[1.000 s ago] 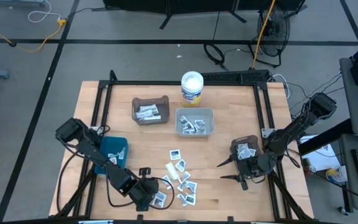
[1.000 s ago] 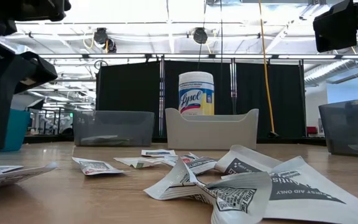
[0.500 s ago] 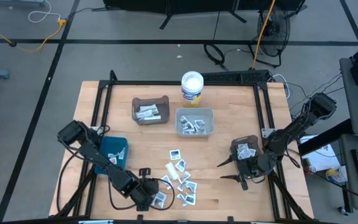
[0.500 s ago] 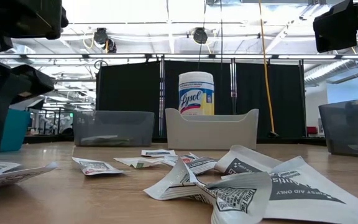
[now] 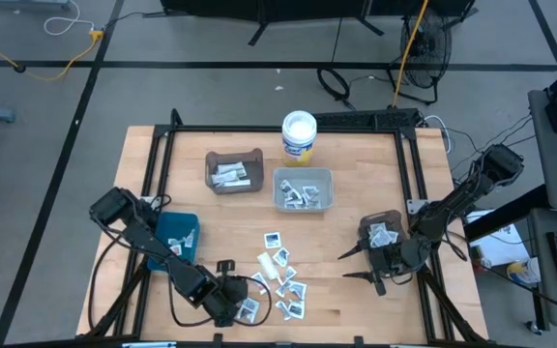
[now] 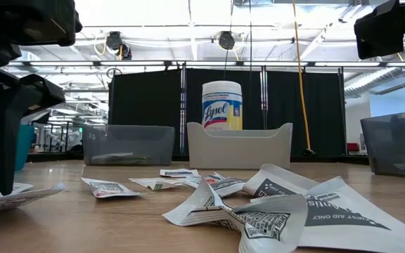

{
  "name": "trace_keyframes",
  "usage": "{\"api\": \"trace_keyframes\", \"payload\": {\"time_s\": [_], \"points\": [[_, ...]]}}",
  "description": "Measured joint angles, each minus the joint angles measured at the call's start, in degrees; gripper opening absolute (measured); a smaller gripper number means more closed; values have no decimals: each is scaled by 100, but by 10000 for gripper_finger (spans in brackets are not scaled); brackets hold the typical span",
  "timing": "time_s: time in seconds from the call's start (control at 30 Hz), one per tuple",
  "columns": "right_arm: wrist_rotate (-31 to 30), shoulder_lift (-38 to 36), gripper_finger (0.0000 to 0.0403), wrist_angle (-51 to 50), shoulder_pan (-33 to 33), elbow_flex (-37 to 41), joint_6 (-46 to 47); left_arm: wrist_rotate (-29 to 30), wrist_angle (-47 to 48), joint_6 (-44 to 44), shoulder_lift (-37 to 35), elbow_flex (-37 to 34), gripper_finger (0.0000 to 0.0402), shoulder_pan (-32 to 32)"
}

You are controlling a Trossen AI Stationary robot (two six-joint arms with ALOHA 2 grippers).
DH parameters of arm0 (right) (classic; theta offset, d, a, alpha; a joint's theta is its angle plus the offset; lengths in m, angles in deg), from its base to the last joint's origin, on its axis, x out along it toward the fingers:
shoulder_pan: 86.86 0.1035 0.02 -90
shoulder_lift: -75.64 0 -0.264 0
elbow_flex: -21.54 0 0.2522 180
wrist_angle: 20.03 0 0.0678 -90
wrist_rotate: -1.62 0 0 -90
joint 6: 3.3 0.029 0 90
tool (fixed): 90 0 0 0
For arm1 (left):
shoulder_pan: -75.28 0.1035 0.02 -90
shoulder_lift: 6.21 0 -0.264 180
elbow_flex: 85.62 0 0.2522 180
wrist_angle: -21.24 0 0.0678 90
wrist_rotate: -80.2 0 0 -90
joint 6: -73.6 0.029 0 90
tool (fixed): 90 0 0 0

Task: Pick & Place First Aid Supplies
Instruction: Put the orange ointment pack into the blue bin

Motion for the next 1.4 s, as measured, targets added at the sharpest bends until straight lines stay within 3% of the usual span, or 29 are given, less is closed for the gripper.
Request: {"api": "trace_keyframes", "payload": {"time_s": [0.17,0.43,0.93,1.4], "points": [[0,0,212,0,0,-1,2,7,51,-45,1,0,118,0],[0,0,212,0,0,1,1,-9,89,-67,0,-7,9,5],[0,0,212,2,0,1,46,15,475,0,-339,-37,3,13],[0,0,212,2,0,0,47,991,1682,-109,-1312,-21,4,22]]}}
